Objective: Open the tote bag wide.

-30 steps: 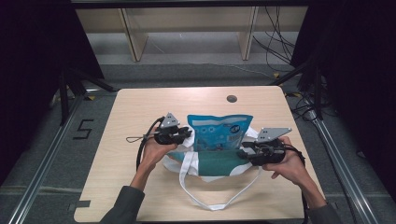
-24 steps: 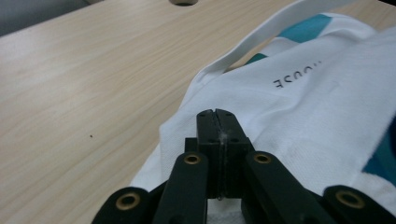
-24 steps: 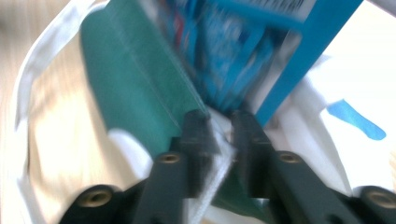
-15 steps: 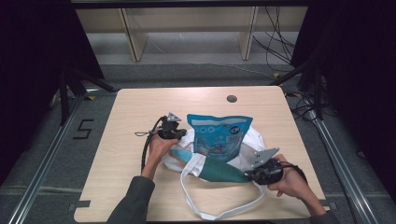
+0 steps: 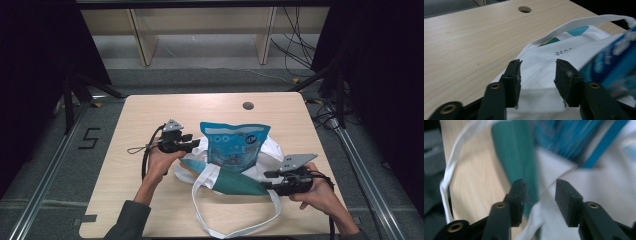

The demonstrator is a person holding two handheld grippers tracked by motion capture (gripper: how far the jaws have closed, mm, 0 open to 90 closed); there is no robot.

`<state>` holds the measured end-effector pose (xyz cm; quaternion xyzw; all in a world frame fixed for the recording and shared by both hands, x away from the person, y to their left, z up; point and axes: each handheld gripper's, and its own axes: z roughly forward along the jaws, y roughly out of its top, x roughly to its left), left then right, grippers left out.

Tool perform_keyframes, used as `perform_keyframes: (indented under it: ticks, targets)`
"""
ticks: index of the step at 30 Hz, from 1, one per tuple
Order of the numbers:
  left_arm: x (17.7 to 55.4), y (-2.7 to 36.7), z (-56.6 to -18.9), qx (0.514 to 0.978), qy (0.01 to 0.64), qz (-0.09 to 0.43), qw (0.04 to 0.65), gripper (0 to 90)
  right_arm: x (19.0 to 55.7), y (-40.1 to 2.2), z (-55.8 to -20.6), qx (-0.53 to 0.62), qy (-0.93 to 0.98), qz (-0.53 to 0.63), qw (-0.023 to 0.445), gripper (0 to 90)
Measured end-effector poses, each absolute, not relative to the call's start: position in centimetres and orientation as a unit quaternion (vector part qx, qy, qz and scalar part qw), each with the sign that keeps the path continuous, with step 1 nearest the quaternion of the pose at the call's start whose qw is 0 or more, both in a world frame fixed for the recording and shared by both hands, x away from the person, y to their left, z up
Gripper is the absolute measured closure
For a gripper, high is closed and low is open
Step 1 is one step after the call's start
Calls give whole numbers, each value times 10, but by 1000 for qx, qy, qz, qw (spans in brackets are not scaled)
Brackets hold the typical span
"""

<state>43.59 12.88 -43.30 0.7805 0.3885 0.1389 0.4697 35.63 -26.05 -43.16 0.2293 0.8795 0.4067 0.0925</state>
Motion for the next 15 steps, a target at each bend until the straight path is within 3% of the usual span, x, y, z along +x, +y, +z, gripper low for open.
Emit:
perform_keyframes:
  ticks: [4,8,15]
  targets:
    - [408,122,-423,784,362,122,489,506,365,-267,-416,262,855,429,129,544]
    - [389,113,-427,789,356,63,497,463,379,-272,-418,286,850,416,146,525]
    - [370,102,-451,807,355,70,466,393,398,-272,-425,317,839,413,158,503]
